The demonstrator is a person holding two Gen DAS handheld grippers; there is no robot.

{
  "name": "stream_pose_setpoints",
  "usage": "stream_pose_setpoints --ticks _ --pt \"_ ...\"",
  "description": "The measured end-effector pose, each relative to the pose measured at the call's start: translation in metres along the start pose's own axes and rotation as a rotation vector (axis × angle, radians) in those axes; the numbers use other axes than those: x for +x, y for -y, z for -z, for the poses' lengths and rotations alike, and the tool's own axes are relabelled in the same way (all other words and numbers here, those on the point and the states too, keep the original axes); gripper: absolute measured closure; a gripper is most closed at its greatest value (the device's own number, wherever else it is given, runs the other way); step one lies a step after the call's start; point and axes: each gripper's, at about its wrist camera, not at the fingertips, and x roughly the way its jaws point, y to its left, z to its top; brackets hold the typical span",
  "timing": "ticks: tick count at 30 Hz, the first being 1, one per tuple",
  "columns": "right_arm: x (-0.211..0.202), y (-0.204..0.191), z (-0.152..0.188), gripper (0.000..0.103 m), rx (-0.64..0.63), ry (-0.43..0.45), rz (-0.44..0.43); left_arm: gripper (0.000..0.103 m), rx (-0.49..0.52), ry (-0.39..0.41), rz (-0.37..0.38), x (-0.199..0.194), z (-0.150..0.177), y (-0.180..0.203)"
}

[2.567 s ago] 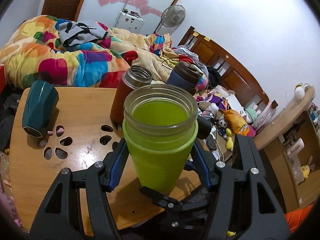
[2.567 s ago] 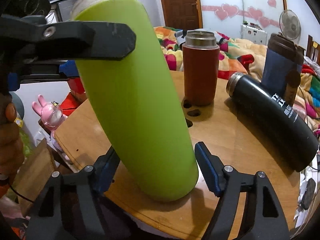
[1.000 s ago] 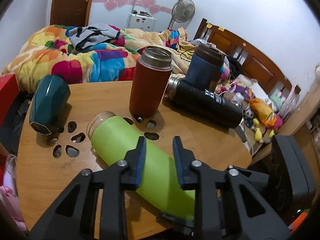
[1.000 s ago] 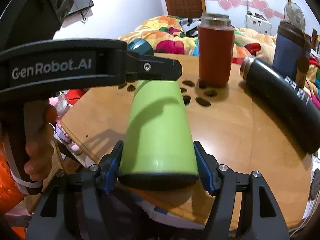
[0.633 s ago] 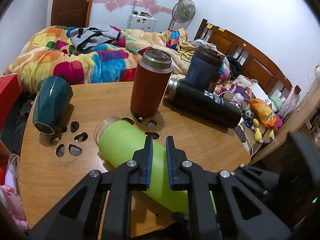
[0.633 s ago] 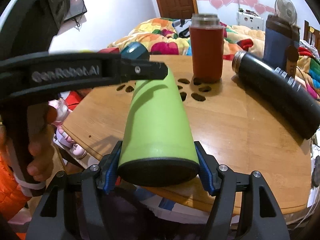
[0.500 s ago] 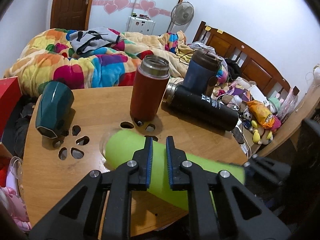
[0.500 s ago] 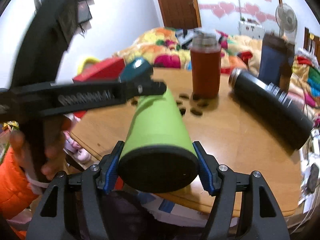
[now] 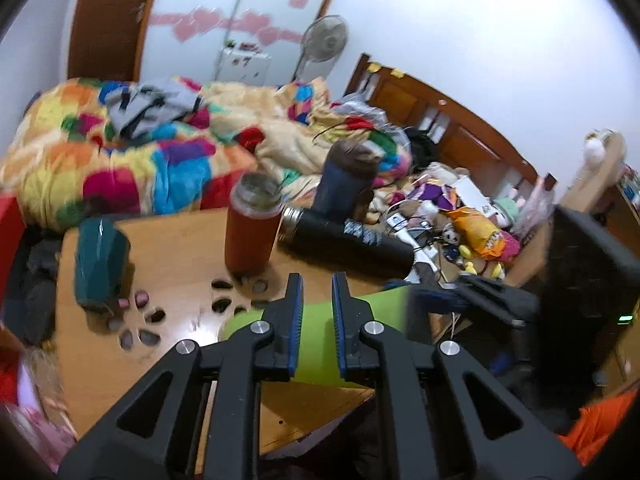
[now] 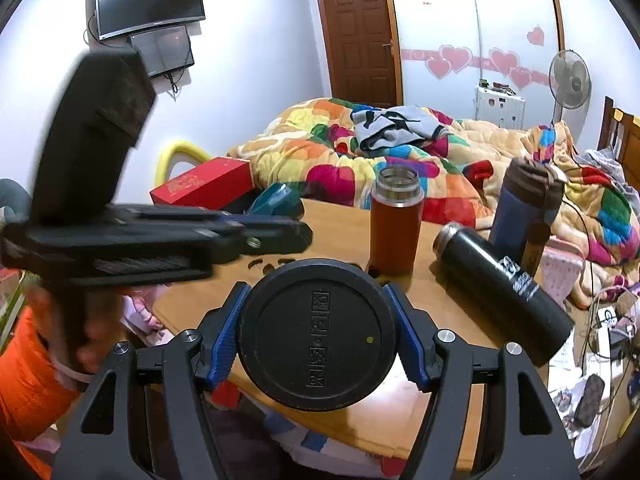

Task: Flip cup upside down
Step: 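Lower the inverted tumbler onto the table and open the left tool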

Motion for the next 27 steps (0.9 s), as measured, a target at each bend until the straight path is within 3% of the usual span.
stream_pose_setpoints --ticks 6,10,17,27 --pt "0.008 -0.006 -0.02 0.039 -0.058 -0.005 0.003 0.091 0.109 -0.037 0.054 -0.012 -0.021 0.018" --pt "0.016 -0.008 -0.034 0.04 -0.08 -0.017 -0.005 0.091 0.124 -0.079 0.026 -0.002 -0.024 0.013" --pt "0.035 -0.007 -0.054 0.04 -0.087 -0.023 -0.018 0.08 0.078 -0.067 -0.004 0.005 -0.031 -0.01" --pt "0.041 -0.005 -0.054 0.039 -0.05 -0.031 -0.014 0.08 0.06 -0.028 -0.092 0.009 -0.036 -0.023"
